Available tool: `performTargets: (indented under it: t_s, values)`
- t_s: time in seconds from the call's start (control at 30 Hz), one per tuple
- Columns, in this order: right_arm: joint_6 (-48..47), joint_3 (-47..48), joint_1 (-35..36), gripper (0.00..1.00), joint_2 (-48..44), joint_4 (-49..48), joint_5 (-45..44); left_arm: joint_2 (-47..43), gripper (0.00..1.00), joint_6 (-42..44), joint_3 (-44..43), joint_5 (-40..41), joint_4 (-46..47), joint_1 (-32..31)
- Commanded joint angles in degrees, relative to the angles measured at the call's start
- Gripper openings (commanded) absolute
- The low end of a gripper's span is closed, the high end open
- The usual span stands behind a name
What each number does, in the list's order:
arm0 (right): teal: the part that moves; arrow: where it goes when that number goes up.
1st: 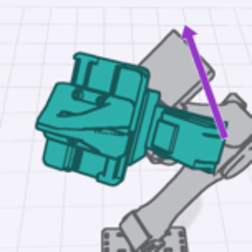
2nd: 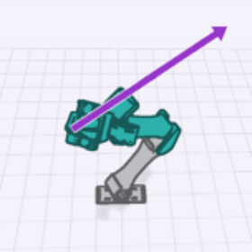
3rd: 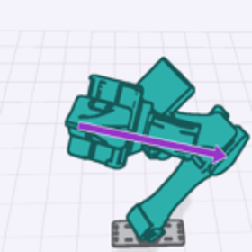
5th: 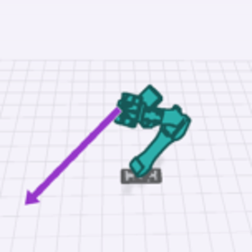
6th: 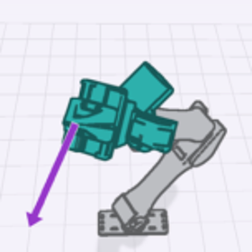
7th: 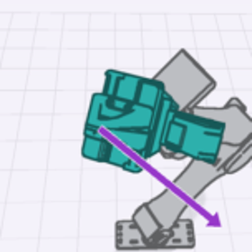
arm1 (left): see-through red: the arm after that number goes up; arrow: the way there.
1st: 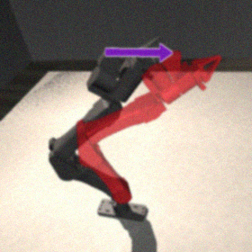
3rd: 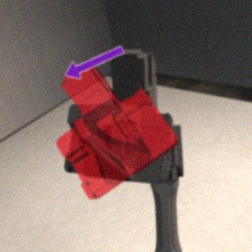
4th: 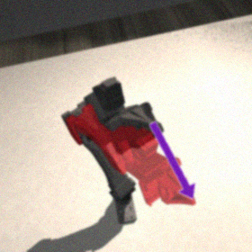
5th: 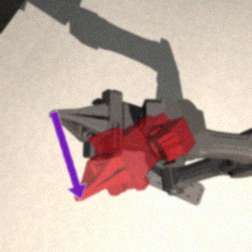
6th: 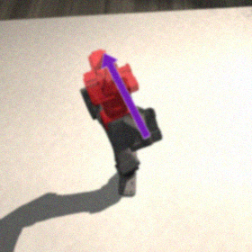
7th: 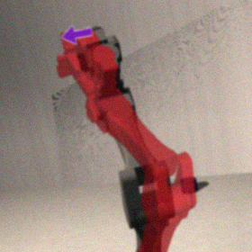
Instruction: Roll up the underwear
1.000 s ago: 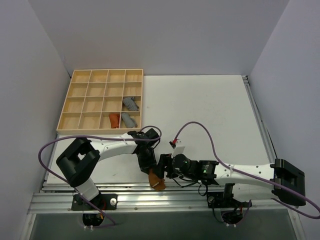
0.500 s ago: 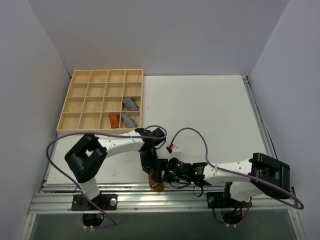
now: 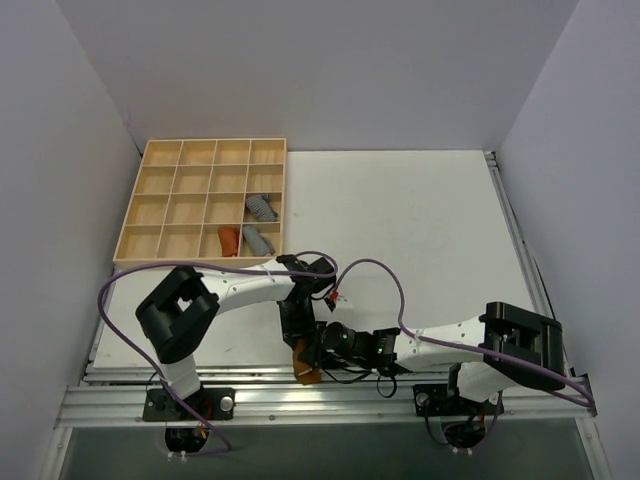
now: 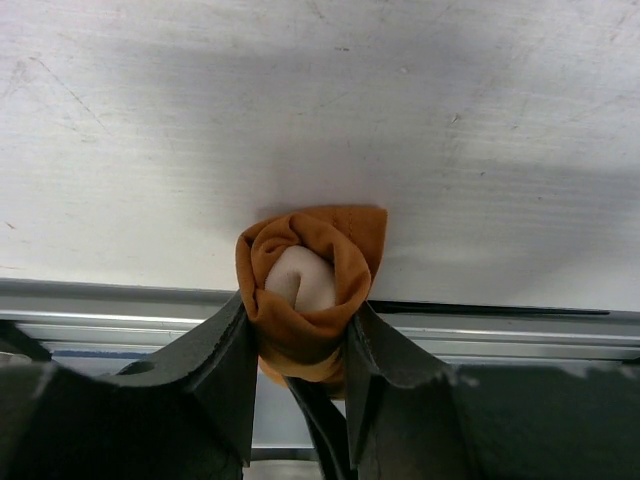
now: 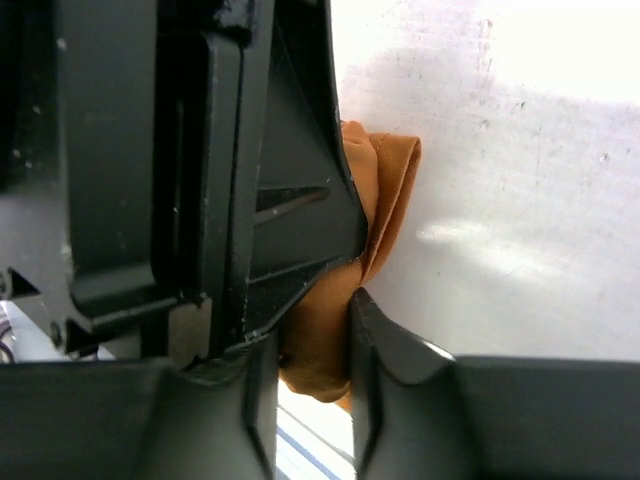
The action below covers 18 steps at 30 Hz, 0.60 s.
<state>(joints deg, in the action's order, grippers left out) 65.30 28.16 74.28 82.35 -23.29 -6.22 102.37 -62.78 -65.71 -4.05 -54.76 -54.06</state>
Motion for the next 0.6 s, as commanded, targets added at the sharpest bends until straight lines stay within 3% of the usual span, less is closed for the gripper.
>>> performTargets:
  t_s: [0.0, 0.03, 0.07, 0.13, 0.33, 0.57]
  values:
    - [1.2, -1.0, 2.2, 0.11, -0.5, 7.2, -0.5, -0.4, 0.13, 0.4, -2.0, 5.3, -3.5, 0.6]
    - [1.1, -0.8, 2.5, 0.01, -0.3, 7.3, -0.6, -0.7, 0.14, 0.5, -2.2, 5.1, -3.7, 1.0]
    - [1.1, -0.7, 2.7, 0.00, 0.0, 7.6, -0.6, -1.5, 0.16, 0.6, -2.4, 4.8, -3.8, 1.9]
    - [0.2, 0.0, 2.9, 0.00, 1.1, 6.8, -0.2, -2.3, 0.26, 0.9, -3.1, 4.1, -3.6, 3.3]
    - [-2.2, 2.2, 3.0, 0.00, 3.5, 6.1, 0.6, -8.1, 0.38, 4.2, -5.8, 2.0, -5.5, 12.0]
    - [-4.1, 3.7, 2.5, 0.00, 4.0, 4.5, 1.1, -18.6, 0.43, 8.7, -1.5, -3.1, -4.2, 21.0]
